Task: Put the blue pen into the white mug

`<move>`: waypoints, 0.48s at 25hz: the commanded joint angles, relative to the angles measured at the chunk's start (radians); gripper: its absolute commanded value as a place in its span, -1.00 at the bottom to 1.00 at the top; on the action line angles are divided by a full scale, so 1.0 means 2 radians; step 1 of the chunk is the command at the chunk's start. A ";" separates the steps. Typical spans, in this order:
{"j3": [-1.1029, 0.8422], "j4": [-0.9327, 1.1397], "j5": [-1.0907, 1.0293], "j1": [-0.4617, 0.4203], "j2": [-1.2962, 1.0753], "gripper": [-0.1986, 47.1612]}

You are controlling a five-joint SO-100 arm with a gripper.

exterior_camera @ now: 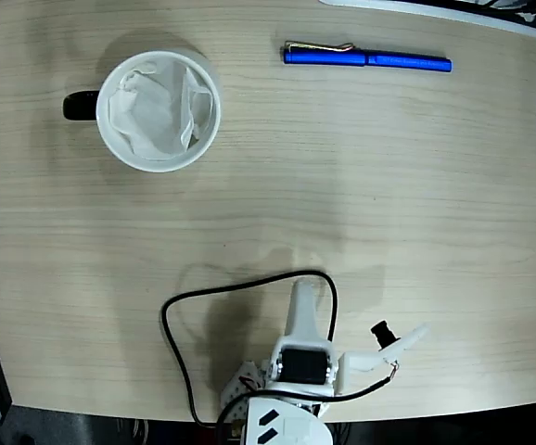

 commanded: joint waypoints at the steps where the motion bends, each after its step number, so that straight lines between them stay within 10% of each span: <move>1: -0.036 -0.004 -0.005 0.007 -0.012 -0.99; 12: -0.167 -0.012 -0.060 0.025 -0.155 -0.99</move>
